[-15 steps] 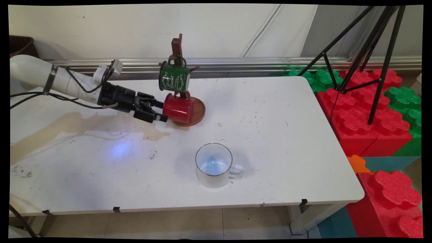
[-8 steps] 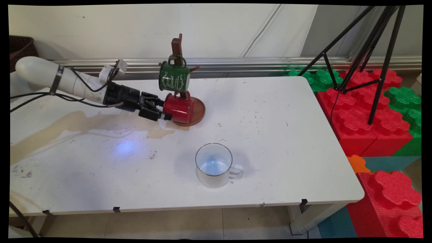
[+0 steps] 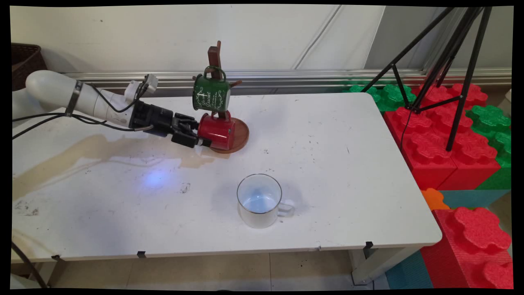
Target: Pick up the red mug from the rack
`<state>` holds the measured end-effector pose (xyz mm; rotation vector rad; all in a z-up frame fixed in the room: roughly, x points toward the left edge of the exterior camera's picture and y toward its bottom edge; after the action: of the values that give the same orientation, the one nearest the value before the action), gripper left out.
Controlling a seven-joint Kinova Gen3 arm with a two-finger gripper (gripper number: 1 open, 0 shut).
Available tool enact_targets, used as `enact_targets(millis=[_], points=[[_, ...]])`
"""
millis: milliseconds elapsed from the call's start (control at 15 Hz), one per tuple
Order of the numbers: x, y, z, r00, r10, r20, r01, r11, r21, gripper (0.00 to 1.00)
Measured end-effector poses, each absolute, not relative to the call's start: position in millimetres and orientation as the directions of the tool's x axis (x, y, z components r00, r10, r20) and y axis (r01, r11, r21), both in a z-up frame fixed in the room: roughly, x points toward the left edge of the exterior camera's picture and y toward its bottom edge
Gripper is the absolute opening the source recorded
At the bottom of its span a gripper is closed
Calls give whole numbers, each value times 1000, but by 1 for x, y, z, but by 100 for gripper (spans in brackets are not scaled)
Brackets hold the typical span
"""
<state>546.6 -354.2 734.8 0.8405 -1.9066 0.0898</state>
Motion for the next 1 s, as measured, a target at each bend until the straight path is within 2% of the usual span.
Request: enact_targets(millis=[800,867,1000], points=[[544,-353,732,-250,-517,819,-558,768,315,100],[543,-353,732,-248,-518,819,-555,768,318,0],[543,-352,733,-247,-519,818,-549,771,323,0]])
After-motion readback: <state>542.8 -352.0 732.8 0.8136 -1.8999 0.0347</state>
